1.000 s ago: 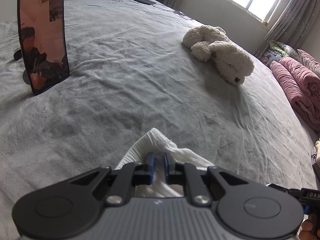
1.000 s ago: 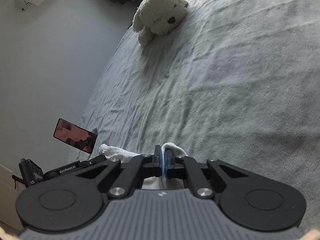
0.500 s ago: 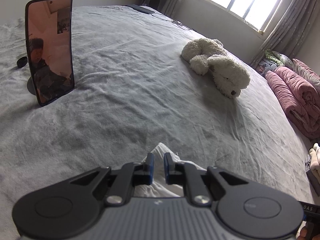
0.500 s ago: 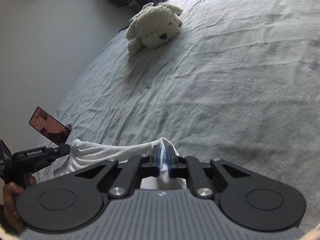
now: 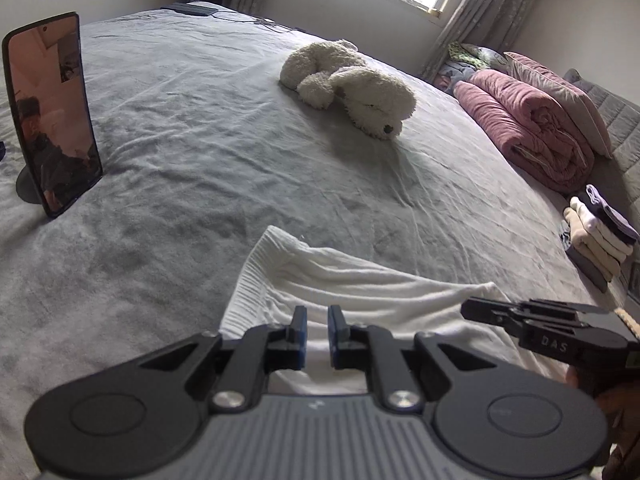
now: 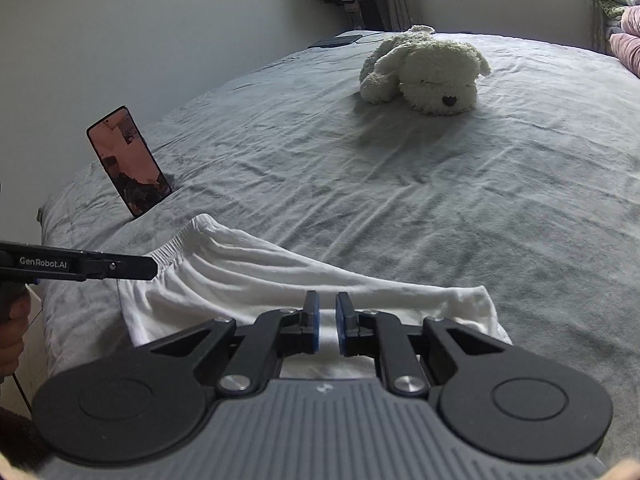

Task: Fold clothes
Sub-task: 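Grasp the waistband with the left gripper while the right gripper smooths the fabric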

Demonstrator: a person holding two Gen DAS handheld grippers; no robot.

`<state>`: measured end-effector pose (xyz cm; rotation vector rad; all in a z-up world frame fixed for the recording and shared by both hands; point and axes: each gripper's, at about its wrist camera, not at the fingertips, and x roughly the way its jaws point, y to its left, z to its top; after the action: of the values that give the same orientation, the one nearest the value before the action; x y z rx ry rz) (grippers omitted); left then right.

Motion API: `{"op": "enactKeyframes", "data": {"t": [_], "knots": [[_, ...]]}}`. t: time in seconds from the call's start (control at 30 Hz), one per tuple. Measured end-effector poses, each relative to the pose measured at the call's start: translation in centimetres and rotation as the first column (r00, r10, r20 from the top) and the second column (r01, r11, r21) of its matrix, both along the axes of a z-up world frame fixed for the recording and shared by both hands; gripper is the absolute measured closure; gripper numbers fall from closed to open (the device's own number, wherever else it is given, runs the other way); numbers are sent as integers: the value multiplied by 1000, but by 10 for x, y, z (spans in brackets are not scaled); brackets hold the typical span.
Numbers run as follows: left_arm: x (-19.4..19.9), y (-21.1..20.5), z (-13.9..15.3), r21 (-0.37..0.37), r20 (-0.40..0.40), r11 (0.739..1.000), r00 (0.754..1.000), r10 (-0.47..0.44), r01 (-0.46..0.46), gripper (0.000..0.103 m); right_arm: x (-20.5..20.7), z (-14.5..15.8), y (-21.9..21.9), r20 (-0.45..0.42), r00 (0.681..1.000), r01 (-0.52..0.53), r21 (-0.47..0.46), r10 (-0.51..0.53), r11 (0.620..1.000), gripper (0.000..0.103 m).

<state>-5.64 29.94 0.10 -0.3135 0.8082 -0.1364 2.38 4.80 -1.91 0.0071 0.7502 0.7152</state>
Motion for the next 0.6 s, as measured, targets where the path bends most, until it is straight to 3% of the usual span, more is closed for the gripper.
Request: {"op": "enactKeyframes", "data": {"t": [0.17,0.4,0.6], "knots": [[-3,-10,-14,47,-77,992,991,-110,114,92,7,-5,44,-7,998,-67,-9,67,998,87],[-9,-4,-23,84,-125,986,983,-133,144,92,31,-17,89,2,996,-88,-62,89,994,90],[-10,2,-18,63,-109,986,983,-150,157,92,53,-13,111,8,997,-75,-73,76,994,87]]}}
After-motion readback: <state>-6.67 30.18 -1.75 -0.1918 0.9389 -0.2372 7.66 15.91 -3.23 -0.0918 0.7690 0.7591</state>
